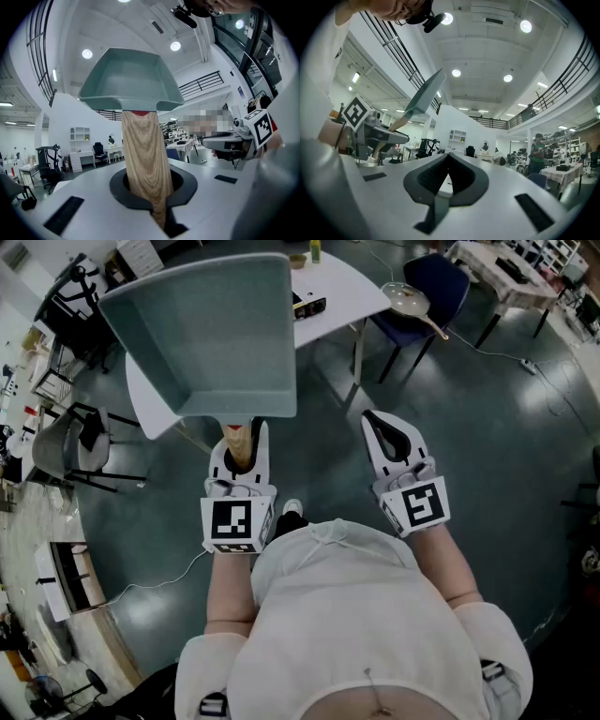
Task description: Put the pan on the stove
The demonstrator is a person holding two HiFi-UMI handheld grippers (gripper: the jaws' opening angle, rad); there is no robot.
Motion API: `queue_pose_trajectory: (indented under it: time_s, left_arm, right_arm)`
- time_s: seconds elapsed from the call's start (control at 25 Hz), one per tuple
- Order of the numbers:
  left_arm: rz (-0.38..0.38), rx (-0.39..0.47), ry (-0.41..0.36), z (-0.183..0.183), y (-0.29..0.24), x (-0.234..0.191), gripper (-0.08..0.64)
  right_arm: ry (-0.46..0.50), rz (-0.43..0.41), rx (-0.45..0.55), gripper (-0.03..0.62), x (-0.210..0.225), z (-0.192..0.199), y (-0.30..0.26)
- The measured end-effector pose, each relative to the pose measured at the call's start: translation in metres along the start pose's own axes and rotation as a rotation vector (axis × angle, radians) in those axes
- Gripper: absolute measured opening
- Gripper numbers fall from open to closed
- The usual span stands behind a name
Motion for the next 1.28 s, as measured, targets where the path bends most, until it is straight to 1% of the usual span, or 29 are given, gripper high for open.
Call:
queue_pose_trajectory:
  time_s: [0.16, 0.32, 0.44, 0.56, 0.68, 0.76, 0.88, 1.04, 1.16, 1.28]
  left_arm:
    - [0.004, 0.009, 0.019, -0.005, -0.009, 0.005, 0.026]
    - [0.002, 0.006, 0.015, -0.007, -0.017, 0.009, 0.028]
    - [0.004, 0.004, 0.008, -0.009, -0.023, 0.008, 0.026]
    - [0.005, -0.001, -0.001, -0.009, -0.029, 0.007, 0.026]
    - [0.002, -0.015, -0.003, -0.005, -0.04, 0.005, 0.026]
    - [0.0, -0.023, -0.003, 0.001, -0.051, 0.001, 0.026]
    - [-0.001, -0.028, 0.0, 0.011, -0.073, -0.011, 0.026]
    - [-0.004, -0.029, -0.006, 0.028, -0.11, -0.037, 0.026]
    - [-0.001, -0.023, 0.001, 0.036, -0.152, -0.06, 0.026]
    - [0.002, -0.011, 0.015, 0.037, -0.2, -0.089, 0.026]
  right_arm:
    - [0.003, -0.006, -0.017, -0.003, 0.007, 0.001, -0.002]
    - [-0.016, 0.007, -0.034, -0.003, 0.015, 0.002, -0.001]
    - [-0.009, 0.033, -0.006, -0.002, 0.026, -0.001, -0.004]
    - [-0.04, 0.047, 0.008, 0.002, 0.035, 0.0, -0.007]
    - [-0.071, 0.034, -0.005, 0.003, 0.043, 0.005, -0.015]
    - [-0.07, 0.029, -0.012, 0.005, 0.047, 0.01, -0.025]
    - [-0.065, 0.035, -0.024, 0.005, 0.057, 0.018, -0.048]
    - [-0.088, 0.054, -0.055, 0.005, 0.075, 0.033, -0.092]
    - [-0.086, 0.053, -0.062, 0.004, 0.095, 0.037, -0.135]
    - [-0.052, 0.053, -0.062, 0.005, 0.12, 0.032, -0.186]
Point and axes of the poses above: the fingertips, and each gripper's own axes: y backward along the fingers, x to its right, z out of its underside, the point moved 3 cm from there along y, backward along the fingers, and after that the axes turned 8 degrees about -y, right-handed, at the moved point
